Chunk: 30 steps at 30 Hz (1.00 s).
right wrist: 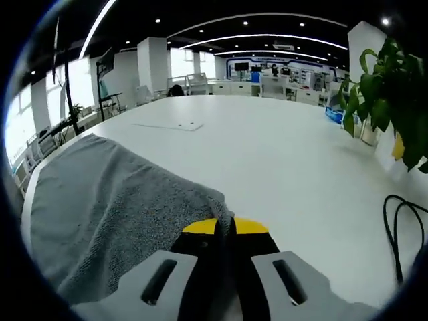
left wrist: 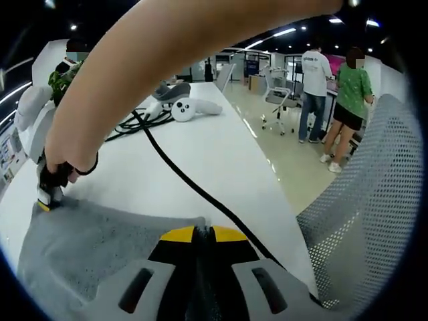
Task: Fold the towel on the table until its edges align and the towel forms a compact rectangular stack.
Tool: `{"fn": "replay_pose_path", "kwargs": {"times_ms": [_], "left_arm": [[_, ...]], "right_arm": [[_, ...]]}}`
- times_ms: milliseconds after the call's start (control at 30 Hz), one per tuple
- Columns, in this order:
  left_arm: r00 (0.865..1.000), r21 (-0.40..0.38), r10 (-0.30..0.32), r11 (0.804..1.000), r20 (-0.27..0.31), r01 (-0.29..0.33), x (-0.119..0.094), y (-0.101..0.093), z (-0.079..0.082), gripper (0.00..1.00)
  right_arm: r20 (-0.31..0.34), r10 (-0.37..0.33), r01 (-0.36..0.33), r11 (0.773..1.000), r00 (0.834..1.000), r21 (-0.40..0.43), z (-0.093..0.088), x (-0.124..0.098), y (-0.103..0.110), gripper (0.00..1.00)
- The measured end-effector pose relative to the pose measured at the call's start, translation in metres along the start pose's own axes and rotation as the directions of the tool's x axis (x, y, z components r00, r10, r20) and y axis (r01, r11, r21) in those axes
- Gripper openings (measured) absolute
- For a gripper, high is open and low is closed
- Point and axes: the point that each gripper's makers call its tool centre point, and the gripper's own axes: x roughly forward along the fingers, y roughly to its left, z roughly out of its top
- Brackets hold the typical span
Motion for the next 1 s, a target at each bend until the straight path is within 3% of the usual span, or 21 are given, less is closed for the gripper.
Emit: {"fn": "replay_pose_path", "kwargs": {"times_ms": [300,433,533,633,733,1000], "left_arm": [[1.0,-0.002,0.0,1.0,-0.003,0.0,0.0,0.0,0.0,0.08],[1.0,0.004,0.011,1.0,-0.016,-0.011,0.0,-0.001,0.0,0.08],[1.0,-0.036,-0.01,0.999,-0.011,0.01,-0.004,-0.003,-0.002,0.07],[1.0,-0.026,-0.015,1.0,-0.015,0.014,-0.009,-0.002,-0.004,0.07],[1.0,-0.009,0.0,1.0,-0.024,0.0,-0.015,-0.001,-0.001,0.07],[0.998,-0.033,0.063,0.998,0.02,-0.062,-0.041,0.008,0.015,0.07]], "right_arm": [[-0.009,-0.001,0.001,0.998,1.0,0.064,0.003,0.003,-0.016,0.04],[-0.033,0.021,-0.015,0.985,0.999,0.171,0.003,-0.001,-0.014,0.03],[-0.044,0.041,-0.034,0.987,0.998,0.159,0.004,-0.005,-0.012,0.03],[-0.034,0.061,-0.055,0.986,0.998,0.159,0.01,-0.009,-0.006,0.03],[-0.035,0.077,-0.071,0.985,0.996,0.156,0.016,-0.011,-0.004,0.03],[0.008,0.137,-0.136,0.974,0.991,0.181,0.043,-0.027,0.016,0.03]]}}
